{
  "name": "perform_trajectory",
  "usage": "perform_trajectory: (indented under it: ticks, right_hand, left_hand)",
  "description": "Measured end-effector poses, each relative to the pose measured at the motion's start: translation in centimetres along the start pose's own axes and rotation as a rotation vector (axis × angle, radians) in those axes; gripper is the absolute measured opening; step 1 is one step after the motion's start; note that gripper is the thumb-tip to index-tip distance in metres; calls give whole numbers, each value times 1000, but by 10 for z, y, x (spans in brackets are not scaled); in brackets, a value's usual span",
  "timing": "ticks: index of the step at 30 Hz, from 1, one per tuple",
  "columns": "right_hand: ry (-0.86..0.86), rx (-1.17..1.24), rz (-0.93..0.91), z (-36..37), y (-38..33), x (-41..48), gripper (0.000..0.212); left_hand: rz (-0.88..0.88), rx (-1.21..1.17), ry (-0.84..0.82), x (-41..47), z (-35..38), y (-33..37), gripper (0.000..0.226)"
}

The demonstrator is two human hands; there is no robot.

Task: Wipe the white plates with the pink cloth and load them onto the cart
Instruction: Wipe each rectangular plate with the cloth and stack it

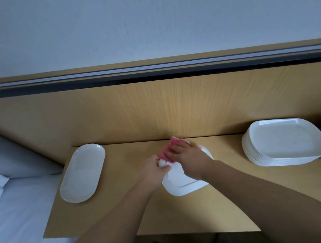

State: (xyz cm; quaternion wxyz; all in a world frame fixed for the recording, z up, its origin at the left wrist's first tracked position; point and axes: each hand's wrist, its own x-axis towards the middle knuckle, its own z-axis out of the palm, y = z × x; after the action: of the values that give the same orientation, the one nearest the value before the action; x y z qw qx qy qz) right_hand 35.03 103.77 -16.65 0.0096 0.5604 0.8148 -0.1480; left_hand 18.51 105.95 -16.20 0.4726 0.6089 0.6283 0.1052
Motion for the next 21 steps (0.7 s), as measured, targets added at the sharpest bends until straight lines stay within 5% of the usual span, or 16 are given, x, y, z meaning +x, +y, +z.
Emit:
perform_trajectory:
  ticks: [7,16,21]
  right_hand:
    - [13,81,-28,20,24,-9,62]
    - [-7,116,167,35,56,-34,68]
    - [-2,230,298,39,62,-49,53]
  left_hand:
    - [-71,15,33,2,4,-13,61]
    - [-89,16,75,0,4,-19,51]
    - [-118,12,99,-1,6,-23,46]
